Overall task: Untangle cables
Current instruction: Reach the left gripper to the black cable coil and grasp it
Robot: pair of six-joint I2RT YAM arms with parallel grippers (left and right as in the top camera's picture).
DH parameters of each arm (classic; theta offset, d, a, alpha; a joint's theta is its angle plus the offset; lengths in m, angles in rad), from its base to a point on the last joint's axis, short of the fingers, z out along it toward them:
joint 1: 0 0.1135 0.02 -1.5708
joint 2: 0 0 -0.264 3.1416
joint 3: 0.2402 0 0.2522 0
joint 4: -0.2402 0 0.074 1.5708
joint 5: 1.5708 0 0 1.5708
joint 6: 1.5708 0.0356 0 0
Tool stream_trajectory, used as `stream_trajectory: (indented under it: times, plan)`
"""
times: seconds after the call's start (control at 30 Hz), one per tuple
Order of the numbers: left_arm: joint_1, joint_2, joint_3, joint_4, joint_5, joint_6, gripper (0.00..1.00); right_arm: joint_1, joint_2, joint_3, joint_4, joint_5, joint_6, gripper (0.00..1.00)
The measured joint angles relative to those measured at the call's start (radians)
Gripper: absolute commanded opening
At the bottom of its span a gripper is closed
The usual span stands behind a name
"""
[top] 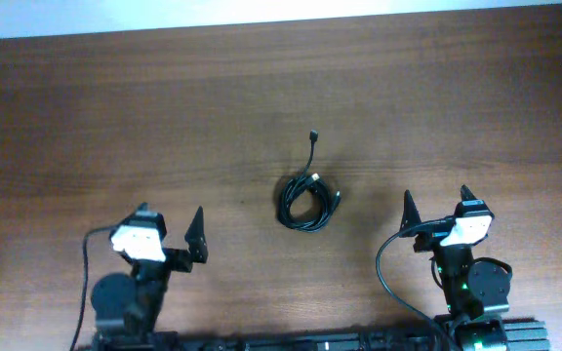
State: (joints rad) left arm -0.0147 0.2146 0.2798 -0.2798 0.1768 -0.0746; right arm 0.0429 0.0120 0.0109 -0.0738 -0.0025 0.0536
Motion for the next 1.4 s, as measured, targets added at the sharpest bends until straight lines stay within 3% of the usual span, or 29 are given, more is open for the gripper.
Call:
stream_trajectory:
  times: [0.17, 0.37, 0.57, 0.67, 0.77, 0.83, 0.93, 1.07, 1.13, 1.23, 1.27, 1.37, 1.4]
  plan:
    - [0.0, 0.483, 0.337, -0.005, 0.016, -0.006, 0.99, 0.0, 0.0, 0.0, 0.0, 0.003, 0.0, 0.99]
    - [-0.008, 0.797, 0.594, -0.192, 0.078, -0.01, 0.99, 0.0, -0.001, 0.0, 0.0, 0.003, 0.0, 0.99]
    - [-0.153, 0.855, 0.689, -0.204, 0.082, 0.045, 0.99, 0.0, -0.001, 0.0, 0.0, 0.003, -0.001, 0.99]
    - [-0.154, 0.856, 0.689, -0.206, 0.085, 0.035, 1.0, 0.0, -0.001, 0.0, 0.0, 0.003, 0.0, 0.99]
    - [-0.187, 0.903, 0.693, -0.173, 0.071, -0.084, 0.92, 0.0, 0.0, 0.0, 0.0, 0.003, -0.001, 0.99]
    - [-0.291, 1.079, 0.7, -0.135, 0.04, -0.172, 0.79, 0.0, 0.0, 0.0, 0.0, 0.003, 0.0, 0.99]
    - [-0.443, 1.286, 0.703, -0.128, 0.021, -0.373, 0.79, 0.0, 0.0, 0.0, 0.0, 0.003, 0.0, 0.99]
    - [-0.558, 1.417, 0.706, -0.193, 0.008, -0.494, 0.77, 0.0, 0.0, 0.0, 0.0, 0.003, -0.001, 0.99]
    - [-0.566, 1.473, 0.707, -0.232, -0.012, -0.551, 0.63, 0.0, 0.0, 0.0, 0.0, 0.003, 0.0, 0.99]
    - [-0.566, 1.565, 0.708, -0.209, -0.081, -0.578, 0.26, 0.0, 0.0, 0.0, 0.0, 0.003, 0.0, 0.99]
    - [-0.567, 1.569, 0.708, -0.202, -0.087, -0.581, 0.03, 0.0, 0.0, 0.0, 0.0, 0.003, 0.0, 0.99]
    - [-0.562, 1.566, 0.722, -0.212, -0.108, -0.581, 0.0, 0.0, 0.0, 0.0, 0.0, 0.003, -0.001, 0.99]
    - [-0.552, 1.566, 0.746, -0.294, -0.155, -0.586, 0.04, 0.0, 0.0, 0.0, 0.0, 0.003, 0.0, 0.99]
